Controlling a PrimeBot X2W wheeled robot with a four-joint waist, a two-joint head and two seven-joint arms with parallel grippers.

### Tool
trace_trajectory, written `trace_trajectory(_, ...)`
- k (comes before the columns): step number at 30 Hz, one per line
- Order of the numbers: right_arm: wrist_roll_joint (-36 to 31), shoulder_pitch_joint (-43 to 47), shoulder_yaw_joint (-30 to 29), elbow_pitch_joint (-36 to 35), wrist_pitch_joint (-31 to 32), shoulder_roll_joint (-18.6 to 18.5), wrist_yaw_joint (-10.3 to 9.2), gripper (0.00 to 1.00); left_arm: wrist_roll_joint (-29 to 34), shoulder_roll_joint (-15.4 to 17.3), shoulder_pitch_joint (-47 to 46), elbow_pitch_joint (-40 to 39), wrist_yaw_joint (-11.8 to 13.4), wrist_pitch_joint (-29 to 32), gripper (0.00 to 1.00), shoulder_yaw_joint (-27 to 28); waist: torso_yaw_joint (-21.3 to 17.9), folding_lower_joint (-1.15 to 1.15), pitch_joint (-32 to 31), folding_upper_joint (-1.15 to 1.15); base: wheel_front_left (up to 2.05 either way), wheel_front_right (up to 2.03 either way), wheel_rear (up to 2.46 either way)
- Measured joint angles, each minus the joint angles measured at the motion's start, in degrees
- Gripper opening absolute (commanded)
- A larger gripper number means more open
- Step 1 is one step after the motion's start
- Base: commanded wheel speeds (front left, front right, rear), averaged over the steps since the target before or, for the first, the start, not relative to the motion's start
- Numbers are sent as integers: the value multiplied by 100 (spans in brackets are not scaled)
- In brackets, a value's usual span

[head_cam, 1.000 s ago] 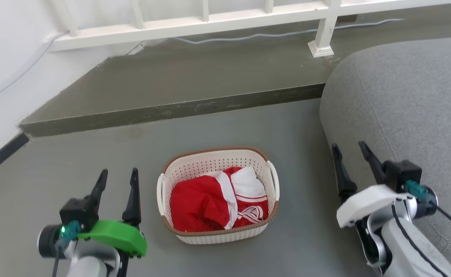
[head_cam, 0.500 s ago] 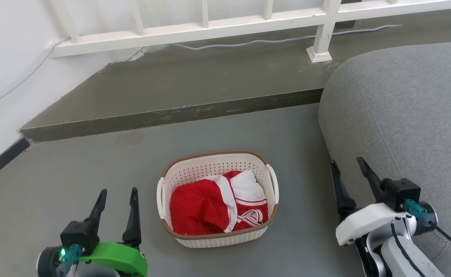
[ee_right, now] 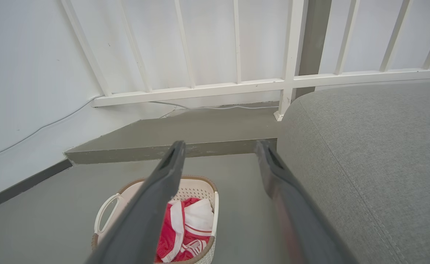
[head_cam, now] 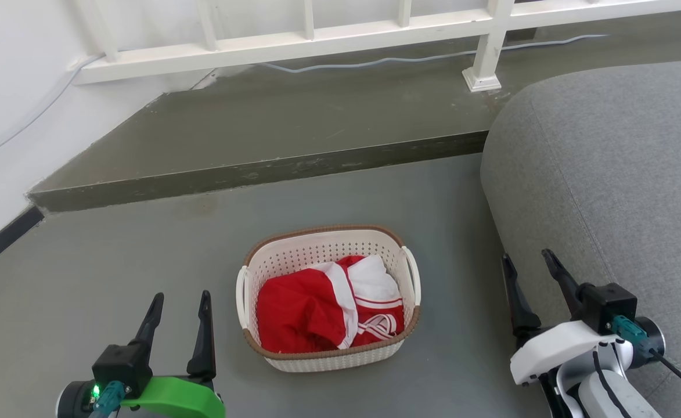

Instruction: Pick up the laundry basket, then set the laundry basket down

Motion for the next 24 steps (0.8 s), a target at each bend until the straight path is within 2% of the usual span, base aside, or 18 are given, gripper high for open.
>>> trace_trajectory(24,-91,141,-107,-126,0,63,0,100,73,-1,131,-270,42,0,100,0,26,0,4,0,0,0,0)
